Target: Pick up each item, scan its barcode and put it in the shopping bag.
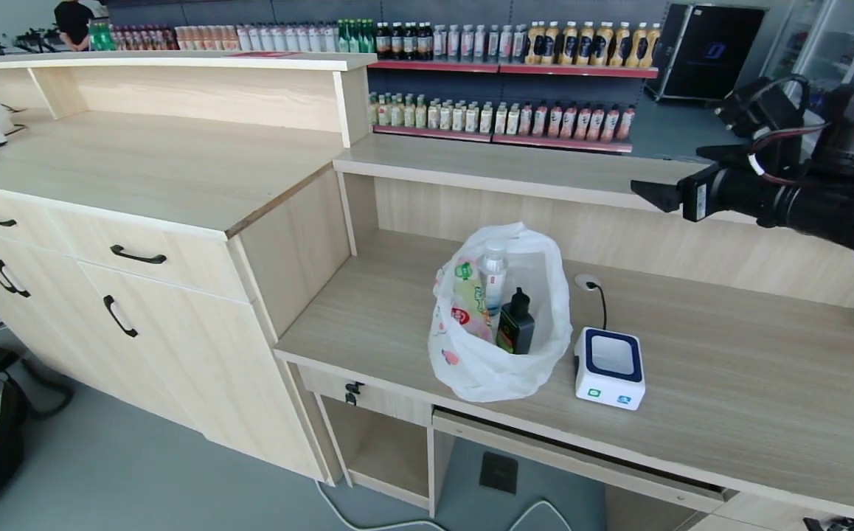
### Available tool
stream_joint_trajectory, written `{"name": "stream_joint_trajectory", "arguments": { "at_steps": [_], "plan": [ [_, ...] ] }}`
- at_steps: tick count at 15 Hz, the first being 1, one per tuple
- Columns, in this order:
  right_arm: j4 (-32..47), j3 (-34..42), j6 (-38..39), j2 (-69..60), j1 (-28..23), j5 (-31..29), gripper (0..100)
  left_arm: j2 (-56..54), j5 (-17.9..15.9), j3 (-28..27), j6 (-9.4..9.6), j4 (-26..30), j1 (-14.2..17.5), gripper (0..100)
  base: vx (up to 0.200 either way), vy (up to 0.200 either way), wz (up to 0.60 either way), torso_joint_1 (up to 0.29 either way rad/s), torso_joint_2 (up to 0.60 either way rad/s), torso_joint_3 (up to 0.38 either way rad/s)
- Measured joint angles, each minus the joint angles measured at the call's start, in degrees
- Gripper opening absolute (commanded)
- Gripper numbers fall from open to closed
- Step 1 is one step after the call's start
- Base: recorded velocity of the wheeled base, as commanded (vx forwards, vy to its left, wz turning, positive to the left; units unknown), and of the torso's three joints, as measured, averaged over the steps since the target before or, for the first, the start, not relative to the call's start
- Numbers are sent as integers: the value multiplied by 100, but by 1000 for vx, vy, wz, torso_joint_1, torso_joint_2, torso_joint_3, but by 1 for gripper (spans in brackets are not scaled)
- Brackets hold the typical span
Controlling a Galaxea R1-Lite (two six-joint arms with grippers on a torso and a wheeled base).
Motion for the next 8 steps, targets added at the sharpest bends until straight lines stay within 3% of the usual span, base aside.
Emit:
{"name": "stream_joint_trajectory", "arguments": {
  "at_steps": [4,6,8],
  "plan": [
    [2878,-557,701,-1412,-371,-1002,100,0,5,0,0,0,-5,100,0,0,-600,2,2,1],
    [3443,-208,1002,-2137,-689,-1402,100,0,2,0,0,0,-5,100,0,0,-600,-5,-5,12],
    [3518,686,1213,-2864,-961,-1531,100,0,2,0,0,2,-5,100,0,0,-600,2,5,0]
  ]
}}
